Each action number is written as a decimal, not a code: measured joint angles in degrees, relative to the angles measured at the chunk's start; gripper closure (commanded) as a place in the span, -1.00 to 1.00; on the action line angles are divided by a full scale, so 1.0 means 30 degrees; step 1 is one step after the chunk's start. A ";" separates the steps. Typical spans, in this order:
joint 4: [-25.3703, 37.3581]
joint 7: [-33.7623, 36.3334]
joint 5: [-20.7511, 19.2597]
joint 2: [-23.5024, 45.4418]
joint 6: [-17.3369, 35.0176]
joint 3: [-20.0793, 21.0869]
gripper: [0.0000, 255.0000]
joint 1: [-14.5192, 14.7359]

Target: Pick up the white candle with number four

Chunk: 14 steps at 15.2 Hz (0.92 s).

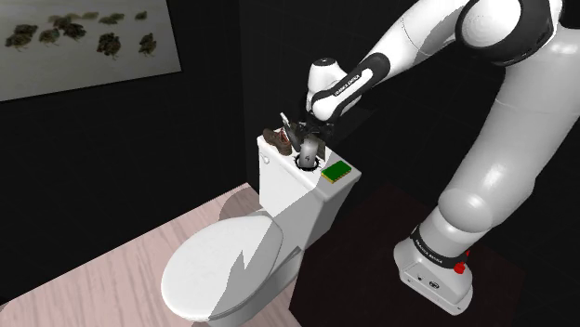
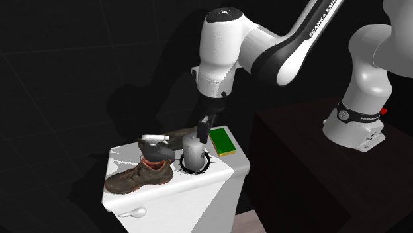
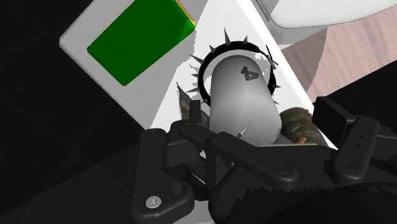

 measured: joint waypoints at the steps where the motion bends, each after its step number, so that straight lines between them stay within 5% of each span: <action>1: 0.0353 0.0678 -0.0409 0.0703 0.0350 -0.0222 -1.00 0.0101; 11: 0.1935 0.2858 -0.1837 0.4097 0.2180 -0.1216 -1.00 0.0631; 12: 0.1965 0.2900 -0.1879 0.4223 0.2274 -0.1245 1.00 0.0648; 14: 0.2015 0.2949 -0.1914 0.4309 0.2350 -0.1269 1.00 0.0672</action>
